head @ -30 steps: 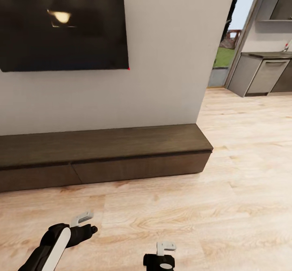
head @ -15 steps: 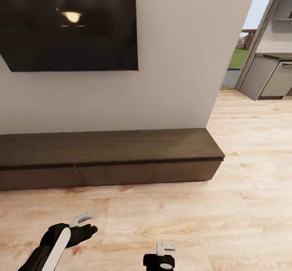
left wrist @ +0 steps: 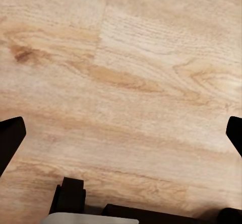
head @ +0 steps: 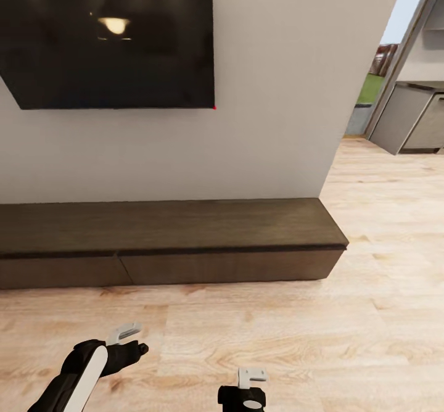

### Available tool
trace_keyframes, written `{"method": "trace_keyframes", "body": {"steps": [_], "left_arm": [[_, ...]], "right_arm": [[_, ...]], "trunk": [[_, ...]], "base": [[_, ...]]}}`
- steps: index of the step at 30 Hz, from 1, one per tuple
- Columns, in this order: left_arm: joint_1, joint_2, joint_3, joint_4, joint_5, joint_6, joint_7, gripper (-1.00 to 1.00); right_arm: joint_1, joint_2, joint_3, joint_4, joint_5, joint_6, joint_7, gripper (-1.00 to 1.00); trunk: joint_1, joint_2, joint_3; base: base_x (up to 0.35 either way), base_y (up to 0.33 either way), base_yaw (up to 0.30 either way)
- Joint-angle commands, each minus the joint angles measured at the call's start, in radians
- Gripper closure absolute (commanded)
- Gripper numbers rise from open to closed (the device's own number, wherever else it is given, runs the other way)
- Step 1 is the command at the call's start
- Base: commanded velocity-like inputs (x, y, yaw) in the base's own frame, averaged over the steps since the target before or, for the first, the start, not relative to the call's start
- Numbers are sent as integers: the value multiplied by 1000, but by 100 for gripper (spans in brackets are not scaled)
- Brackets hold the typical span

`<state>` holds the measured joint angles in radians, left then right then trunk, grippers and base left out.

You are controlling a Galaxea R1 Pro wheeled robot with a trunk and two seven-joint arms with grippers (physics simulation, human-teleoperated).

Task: Place each of the two pumpkins and all three candles from the living room inside a cabinet in the living room (use any cabinet), then make sure every cabinet is closed, and position the cauldron so it is next to a table in the living room.

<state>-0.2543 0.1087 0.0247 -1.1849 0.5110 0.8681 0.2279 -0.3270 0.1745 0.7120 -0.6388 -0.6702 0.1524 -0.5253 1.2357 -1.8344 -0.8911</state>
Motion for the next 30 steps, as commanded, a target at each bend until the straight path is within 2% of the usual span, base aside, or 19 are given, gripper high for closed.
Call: {"method": "trace_keyframes", "body": {"steps": [1,7,9,11,13,14,16,17,18,20,21,23,26,28,30], "left_arm": [[0,0,0,-2,11,4,8,-100],[0,3,1,-12,15,11,6,-100],[0,5,6,-13,18,20,-2,-100],[0,8,10,-16,20,46,-28,-100],[0,11,17,-35,20,90,-71,-100],[0,11,20,-43,20,102,-82,-100],[0,12,37,-87,21,144,-123,-100],[0,12,49,-108,21,156,-136,-100],[0,12,56,-117,21,160,-141,-100],[0,13,83,-138,22,171,-153,-100],[0,13,89,-142,22,172,-155,-100],[1,14,108,-150,23,176,-159,-100],[1,14,120,-154,25,177,-161,-100],[1,14,121,-155,27,178,-161,-100],[1,14,122,-152,33,179,-162,-100]], "right_arm": [[-1,0,3,-1,-2,5,-7,-100],[-1,0,-13,-12,-8,0,-5,-100],[-2,-14,-30,-33,-12,-10,-1,-100],[-2,-60,-89,-115,-19,-19,16,-100],[-1,-115,-190,-242,-33,-21,52,-100],[-1,-128,-217,-274,-37,-21,65,-100],[4,-172,-317,-372,-65,-21,128,-100],[12,-185,-362,-399,-94,-21,168,-100],[17,-190,-387,-408,-118,-22,197,-100],[29,-201,-470,-423,-216,-25,310,-100],[31,-202,-487,-421,-241,-25,342,-100],[35,-204,-544,-375,-315,-27,459,-100],[38,-198,-592,-256,-359,-34,566,-100],[38,-194,-604,-210,-365,-56,587,-100],[38,-190,-610,-180,-369,-127,601,-100]], "trunk": [[0,0,-1],[0,0,-1],[0,0,-1],[0,0,-1],[0,0,-1],[0,0,-1],[0,0,-1],[0,0,-1],[0,0,-1],[0,0,-1],[0,0,-1],[0,0,-1],[4,-7,-4],[12,-21,-10],[19,-35,-16]], "base": [[54,0,1],[19,0,0],[3,0,0],[2,0,0],[0,0,0],[0,0,0],[0,0,0],[0,0,0],[0,0,0],[0,0,0],[0,0,0],[0,0,0],[0,0,0],[0,0,0],[0,0,0]]}}
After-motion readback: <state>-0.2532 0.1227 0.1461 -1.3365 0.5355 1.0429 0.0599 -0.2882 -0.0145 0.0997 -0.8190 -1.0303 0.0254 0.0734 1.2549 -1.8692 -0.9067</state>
